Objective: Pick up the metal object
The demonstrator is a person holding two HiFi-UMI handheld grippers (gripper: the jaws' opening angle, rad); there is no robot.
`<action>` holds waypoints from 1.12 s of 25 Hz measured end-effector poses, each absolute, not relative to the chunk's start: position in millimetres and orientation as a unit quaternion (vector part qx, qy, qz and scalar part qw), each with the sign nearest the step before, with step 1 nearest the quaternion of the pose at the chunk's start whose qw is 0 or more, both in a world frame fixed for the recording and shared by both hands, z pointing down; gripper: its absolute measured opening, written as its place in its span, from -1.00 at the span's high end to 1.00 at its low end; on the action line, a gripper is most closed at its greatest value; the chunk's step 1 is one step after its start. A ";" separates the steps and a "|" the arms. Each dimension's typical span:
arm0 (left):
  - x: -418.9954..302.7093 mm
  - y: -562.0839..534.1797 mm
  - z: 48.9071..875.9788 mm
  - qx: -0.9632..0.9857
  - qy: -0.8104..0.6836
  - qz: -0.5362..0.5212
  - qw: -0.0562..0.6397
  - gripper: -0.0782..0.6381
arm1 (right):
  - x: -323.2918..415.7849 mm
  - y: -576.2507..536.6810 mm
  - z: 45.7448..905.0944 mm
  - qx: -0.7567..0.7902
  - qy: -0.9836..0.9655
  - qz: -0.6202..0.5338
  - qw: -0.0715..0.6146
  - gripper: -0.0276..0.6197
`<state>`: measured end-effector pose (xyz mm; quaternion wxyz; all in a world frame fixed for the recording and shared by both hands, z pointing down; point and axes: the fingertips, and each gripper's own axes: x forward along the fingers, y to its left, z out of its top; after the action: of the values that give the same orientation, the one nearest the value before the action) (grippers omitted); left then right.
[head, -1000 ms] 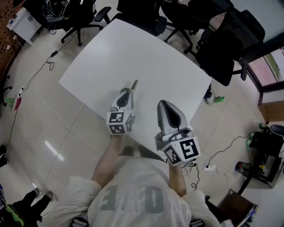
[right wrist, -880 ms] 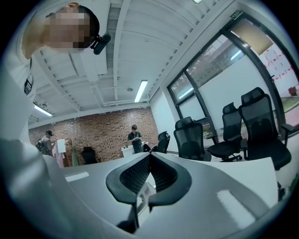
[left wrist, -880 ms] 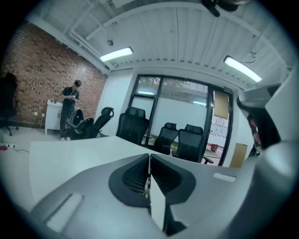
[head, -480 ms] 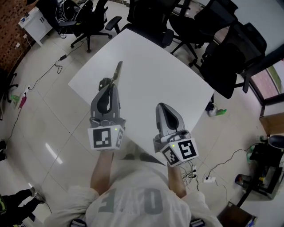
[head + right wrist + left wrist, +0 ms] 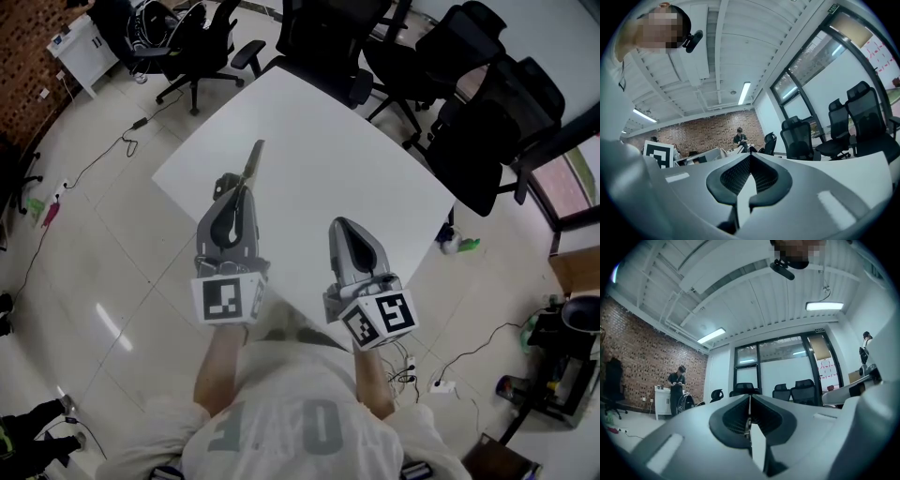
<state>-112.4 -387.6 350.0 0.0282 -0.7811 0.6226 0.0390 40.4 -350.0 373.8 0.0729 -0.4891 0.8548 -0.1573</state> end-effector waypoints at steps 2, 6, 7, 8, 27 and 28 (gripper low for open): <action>-113.2 -381.3 346.4 -0.784 0.620 0.033 0.019 0.75 | 36.7 -345.8 374.7 -0.490 0.854 -0.160 0.072 0.88; -121.6 -364.1 345.4 -0.786 0.617 0.033 0.021 0.75 | 28.9 -332.9 380.3 -0.494 0.849 -0.171 0.076 0.88; -124.0 -359.2 347.2 -0.787 0.616 0.034 0.023 0.75 | 27.2 -328.5 382.9 -0.497 0.847 -0.174 0.077 0.88; -126.2 -353.5 349.3 -0.787 0.615 0.035 0.021 0.75 | 25.2 -323.3 386.0 -0.498 0.845 -0.177 0.077 0.88; -158.0 -80.6 410.0 -0.761 0.643 0.078 -0.042 0.75 | -32.2 -68.1 437.9 -0.417 0.889 -0.177 0.065 0.88; -155.3 -57.3 410.8 -0.760 0.645 0.077 -0.040 0.75 | -28.8 -42.2 434.9 -0.413 0.893 -0.167 0.064 0.88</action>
<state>-155.3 -57.3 410.8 -0.0401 -0.7596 0.6445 0.0768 -28.8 -42.2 434.9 0.0638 -0.4135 0.8928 -0.1668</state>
